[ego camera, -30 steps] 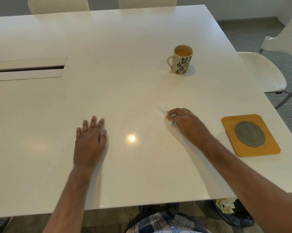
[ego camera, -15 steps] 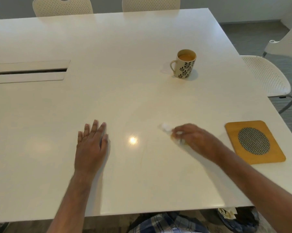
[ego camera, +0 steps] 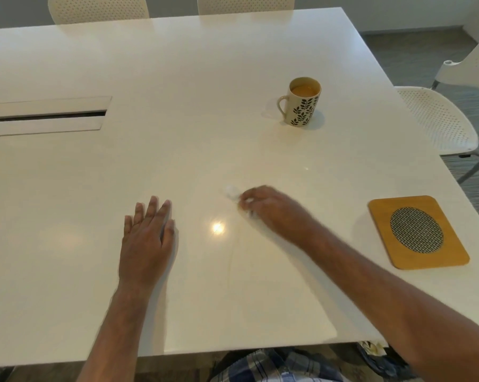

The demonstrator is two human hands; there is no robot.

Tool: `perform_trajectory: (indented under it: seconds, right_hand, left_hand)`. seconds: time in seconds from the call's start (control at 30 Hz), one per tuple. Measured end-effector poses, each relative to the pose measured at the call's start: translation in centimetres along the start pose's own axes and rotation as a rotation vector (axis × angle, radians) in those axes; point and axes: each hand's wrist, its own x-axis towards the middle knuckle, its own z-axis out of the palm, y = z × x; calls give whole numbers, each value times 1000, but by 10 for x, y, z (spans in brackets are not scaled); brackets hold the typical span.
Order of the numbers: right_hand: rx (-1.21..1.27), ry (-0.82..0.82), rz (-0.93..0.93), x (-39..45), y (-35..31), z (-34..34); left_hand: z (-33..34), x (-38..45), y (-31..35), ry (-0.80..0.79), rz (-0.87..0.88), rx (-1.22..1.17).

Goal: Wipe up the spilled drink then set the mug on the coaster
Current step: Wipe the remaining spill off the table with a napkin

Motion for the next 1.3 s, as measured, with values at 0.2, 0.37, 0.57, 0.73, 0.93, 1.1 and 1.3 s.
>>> perform_trajectory:
  seconds: [0.2,0.37,0.57,0.73,0.93,1.1,1.3]
  right_hand:
    - [-27,-133,-351,-68,-44,31]
    - [-124,-182,-462,-68,6,-3]
    - [-317,39,8,7,62,-38]
    - [-128,88,72,44,30,-12]
    - [229,-60,3,20,-45,30]
    - [43,-224,-288,-29,-31,29]
    - [-123,-62,-98,4,38,-21]
  left_hand:
    - [-1,1,0,5,4,6]
    - [0,1,-1,-1,11,3]
    - [2,1,-2,9,17,12]
    - [2,1,-1,13,15,9]
    - [2,2,-1,24,24,14]
    - [3,2,-3,25,25,12]
    - [6,2,-6,17,21,7]
